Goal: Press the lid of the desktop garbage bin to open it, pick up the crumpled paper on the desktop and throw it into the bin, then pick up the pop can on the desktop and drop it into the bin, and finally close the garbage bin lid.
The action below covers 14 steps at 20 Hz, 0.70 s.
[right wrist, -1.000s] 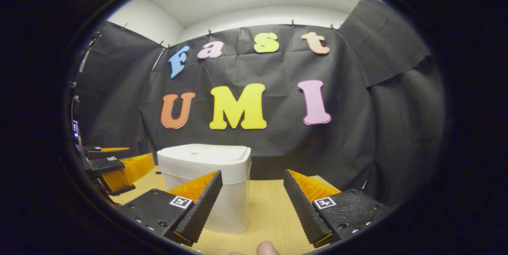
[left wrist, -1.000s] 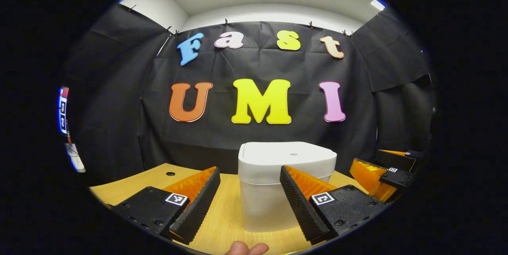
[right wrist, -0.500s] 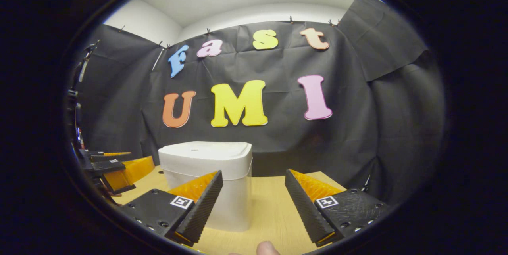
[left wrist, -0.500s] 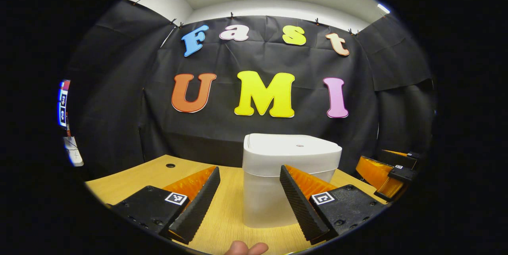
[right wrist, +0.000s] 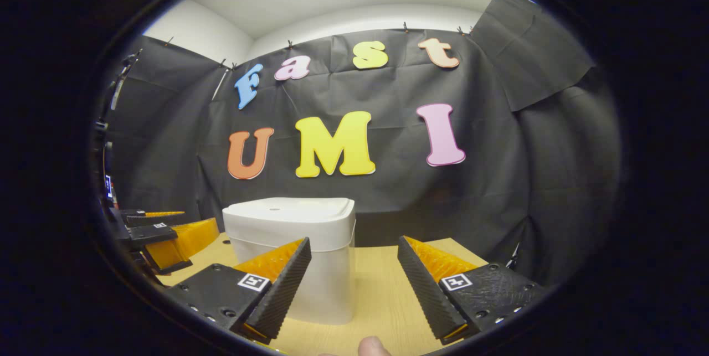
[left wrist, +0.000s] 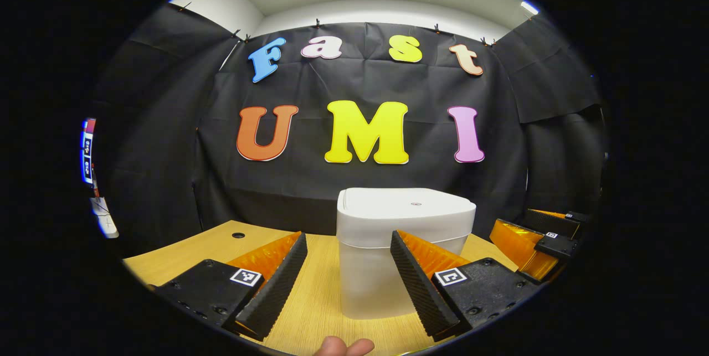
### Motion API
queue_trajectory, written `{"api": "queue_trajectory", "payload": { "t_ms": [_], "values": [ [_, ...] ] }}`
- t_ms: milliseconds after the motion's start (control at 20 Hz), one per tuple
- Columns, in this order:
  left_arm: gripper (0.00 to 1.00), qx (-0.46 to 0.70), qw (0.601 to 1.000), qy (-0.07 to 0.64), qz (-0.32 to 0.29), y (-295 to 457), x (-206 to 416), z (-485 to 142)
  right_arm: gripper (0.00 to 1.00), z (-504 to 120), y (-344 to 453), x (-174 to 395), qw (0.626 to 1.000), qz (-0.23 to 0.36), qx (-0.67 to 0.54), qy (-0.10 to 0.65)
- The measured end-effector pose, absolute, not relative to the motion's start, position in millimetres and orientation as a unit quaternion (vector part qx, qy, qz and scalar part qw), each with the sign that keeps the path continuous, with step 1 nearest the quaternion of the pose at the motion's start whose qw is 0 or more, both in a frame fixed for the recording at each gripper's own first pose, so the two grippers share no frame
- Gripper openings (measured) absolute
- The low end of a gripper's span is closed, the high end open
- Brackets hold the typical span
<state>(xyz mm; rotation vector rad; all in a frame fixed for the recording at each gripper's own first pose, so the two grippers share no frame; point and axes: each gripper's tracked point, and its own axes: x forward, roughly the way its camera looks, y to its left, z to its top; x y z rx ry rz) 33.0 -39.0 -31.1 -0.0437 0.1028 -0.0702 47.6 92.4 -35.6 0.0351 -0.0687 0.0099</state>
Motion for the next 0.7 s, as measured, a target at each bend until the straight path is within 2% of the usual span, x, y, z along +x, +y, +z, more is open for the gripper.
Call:
{"api": "queue_trajectory", "payload": {
  "t_ms": [700],
  "values": [
    [0.97, -0.019, 0.998, 0.048, -0.033, -39, 20, -23, 0.96, -42, 112, 36, 0.999, 0.029, -0.005, -0.036]
  ]
}}
